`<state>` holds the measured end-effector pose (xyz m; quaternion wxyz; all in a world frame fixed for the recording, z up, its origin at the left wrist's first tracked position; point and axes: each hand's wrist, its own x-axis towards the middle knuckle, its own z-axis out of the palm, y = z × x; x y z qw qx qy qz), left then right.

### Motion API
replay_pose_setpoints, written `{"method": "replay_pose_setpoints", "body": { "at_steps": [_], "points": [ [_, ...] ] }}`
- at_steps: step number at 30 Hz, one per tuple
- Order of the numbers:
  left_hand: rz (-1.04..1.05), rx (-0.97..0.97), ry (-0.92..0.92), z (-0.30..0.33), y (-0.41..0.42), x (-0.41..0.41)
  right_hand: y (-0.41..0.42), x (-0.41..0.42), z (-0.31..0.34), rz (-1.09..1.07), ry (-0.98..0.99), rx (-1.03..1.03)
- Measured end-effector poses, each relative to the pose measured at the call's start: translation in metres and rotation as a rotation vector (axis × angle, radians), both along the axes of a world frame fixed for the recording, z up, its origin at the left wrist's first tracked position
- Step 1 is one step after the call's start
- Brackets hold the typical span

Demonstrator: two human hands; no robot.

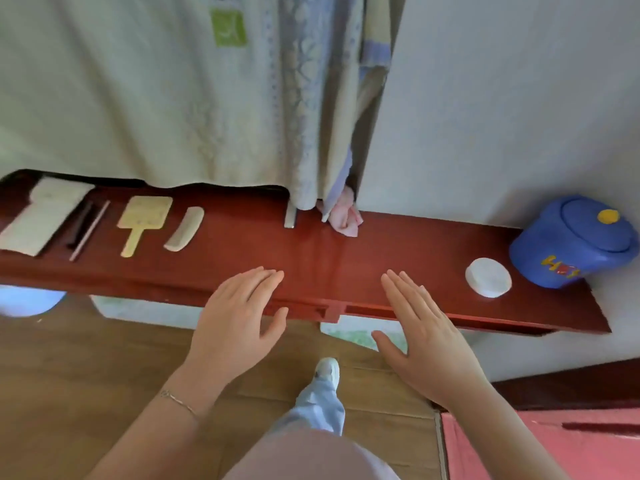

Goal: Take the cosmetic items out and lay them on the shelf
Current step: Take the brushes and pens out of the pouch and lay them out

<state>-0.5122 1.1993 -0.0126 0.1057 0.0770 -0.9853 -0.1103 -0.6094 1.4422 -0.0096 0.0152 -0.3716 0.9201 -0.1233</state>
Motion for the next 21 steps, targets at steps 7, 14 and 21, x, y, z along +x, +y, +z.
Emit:
{"method": "replay_pose_setpoints", "body": {
  "at_steps": [7, 14, 21],
  "points": [
    [0.337, 0.018, 0.049, 0.010, -0.050, 0.108, -0.082, 0.046, 0.001, 0.234, -0.020, 0.008],
    [0.524, 0.002, 0.025, 0.008, -0.109, 0.173, -0.169, 0.075, 0.008, 0.371, -0.054, 0.015],
    [0.589, 0.023, 0.001, 0.009, -0.198, 0.219, -0.267, 0.107, 0.015, 0.370, -0.159, 0.045]
  ]
}}
